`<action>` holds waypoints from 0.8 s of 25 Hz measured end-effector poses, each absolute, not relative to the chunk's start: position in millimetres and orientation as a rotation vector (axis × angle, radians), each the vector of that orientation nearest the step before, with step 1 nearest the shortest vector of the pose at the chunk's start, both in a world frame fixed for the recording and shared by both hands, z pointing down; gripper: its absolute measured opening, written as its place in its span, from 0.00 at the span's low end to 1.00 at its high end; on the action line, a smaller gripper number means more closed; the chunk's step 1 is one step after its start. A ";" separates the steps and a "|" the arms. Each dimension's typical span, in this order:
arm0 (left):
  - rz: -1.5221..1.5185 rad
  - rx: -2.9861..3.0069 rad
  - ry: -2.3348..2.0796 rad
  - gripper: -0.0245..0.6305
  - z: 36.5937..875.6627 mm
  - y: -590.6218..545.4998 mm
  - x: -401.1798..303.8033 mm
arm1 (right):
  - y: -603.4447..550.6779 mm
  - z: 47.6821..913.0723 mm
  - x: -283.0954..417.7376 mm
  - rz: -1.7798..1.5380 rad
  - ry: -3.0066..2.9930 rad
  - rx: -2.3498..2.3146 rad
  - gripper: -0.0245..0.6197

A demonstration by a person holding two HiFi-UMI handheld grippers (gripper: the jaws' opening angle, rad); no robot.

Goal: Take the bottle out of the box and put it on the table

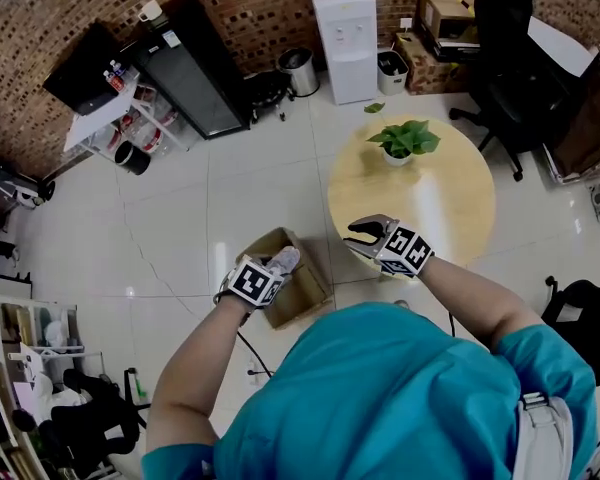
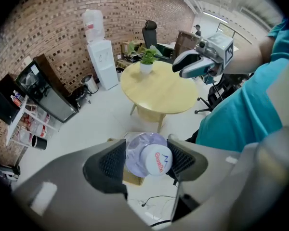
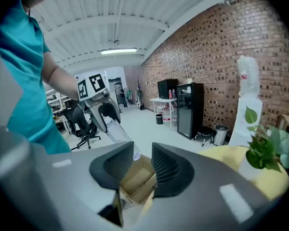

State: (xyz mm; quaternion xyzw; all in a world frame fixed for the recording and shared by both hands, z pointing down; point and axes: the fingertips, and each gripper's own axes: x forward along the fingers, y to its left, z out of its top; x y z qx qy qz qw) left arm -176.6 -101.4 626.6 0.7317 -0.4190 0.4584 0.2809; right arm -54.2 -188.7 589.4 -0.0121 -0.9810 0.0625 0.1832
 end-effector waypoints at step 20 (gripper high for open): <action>1.454 2.304 -0.709 0.45 535.9 -269.2 119.6 | -325.8 571.5 224.4 0.307 -2.789 0.432 0.22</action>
